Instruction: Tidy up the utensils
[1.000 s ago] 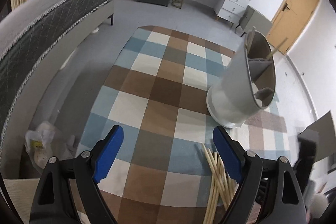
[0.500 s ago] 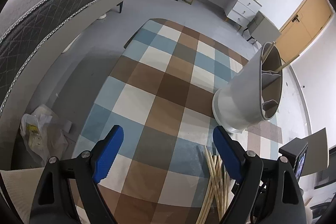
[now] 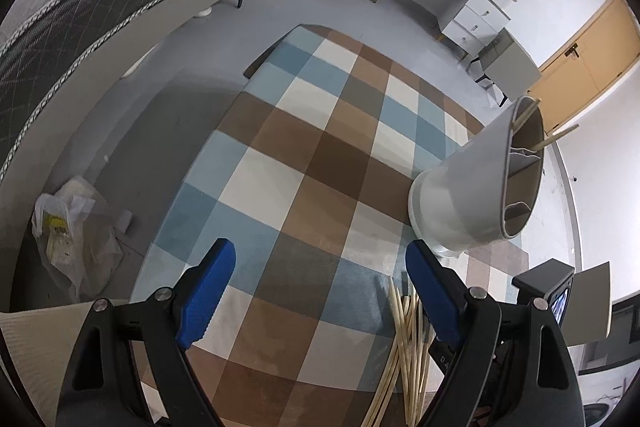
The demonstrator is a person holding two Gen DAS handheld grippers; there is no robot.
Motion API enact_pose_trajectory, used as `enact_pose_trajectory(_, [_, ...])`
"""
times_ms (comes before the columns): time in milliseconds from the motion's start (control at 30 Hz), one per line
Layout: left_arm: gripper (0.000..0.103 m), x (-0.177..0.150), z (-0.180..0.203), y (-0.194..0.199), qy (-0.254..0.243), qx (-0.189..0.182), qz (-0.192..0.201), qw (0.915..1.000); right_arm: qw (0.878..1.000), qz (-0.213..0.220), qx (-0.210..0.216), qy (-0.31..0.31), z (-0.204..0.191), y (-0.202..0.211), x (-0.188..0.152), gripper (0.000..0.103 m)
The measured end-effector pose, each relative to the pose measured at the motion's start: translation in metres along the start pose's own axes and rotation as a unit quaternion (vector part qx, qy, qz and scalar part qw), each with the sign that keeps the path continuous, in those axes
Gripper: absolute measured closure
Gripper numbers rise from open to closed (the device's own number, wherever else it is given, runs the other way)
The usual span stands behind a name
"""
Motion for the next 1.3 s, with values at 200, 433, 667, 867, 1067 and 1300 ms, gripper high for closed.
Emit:
enact_pose_trajectory(200, [0.019, -0.002, -0.005, -0.01, 0.0, 0.015, -0.009, 0.9998, 1.0, 0.009, 0.024, 0.005, 0.002, 0.0, 0.007, 0.099])
enact_pose_trajectory(433, [0.019, -0.02, 0.007, -0.041, -0.019, -0.02, -0.082, 0.9962, 0.988, 0.075, 0.079, -0.106, 0.059, 0.034, -0.003, 0.099])
enact_pose_trajectory(667, [0.02, -0.05, 0.022, -0.076, -0.037, -0.026, -0.155, 0.9868, 0.956, 0.161, 0.131, -0.209, 0.108, 0.075, -0.019, 0.099])
enact_pose_trajectory(867, [0.028, -0.065, 0.049, -0.084, -0.091, -0.003, -0.159, 0.9831, 0.94, 0.203, 0.143, -0.233, 0.125, 0.096, -0.028, 0.099])
enact_pose_trajectory(1067, [0.043, -0.065, 0.054, -0.085, -0.117, 0.016, -0.137, 0.9836, 0.933, 0.212, 0.154, -0.246, 0.128, 0.105, -0.035, 0.099])
enact_pose_trajectory(1300, [0.057, -0.065, 0.06, -0.085, -0.111, 0.028, -0.132, 0.9846, 0.931, 0.222, 0.157, -0.242, 0.128, 0.113, -0.037, 0.099])
Point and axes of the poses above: each gripper's, at about its wrist camera, not at the fingertips, and y roughly against the way its jaws point, z to its right, x to its top, the point moved 2 cm from there along -y, roughly the way its jaws point, and after that the axes turned 3 degrees about y, right-handed, at the moved point
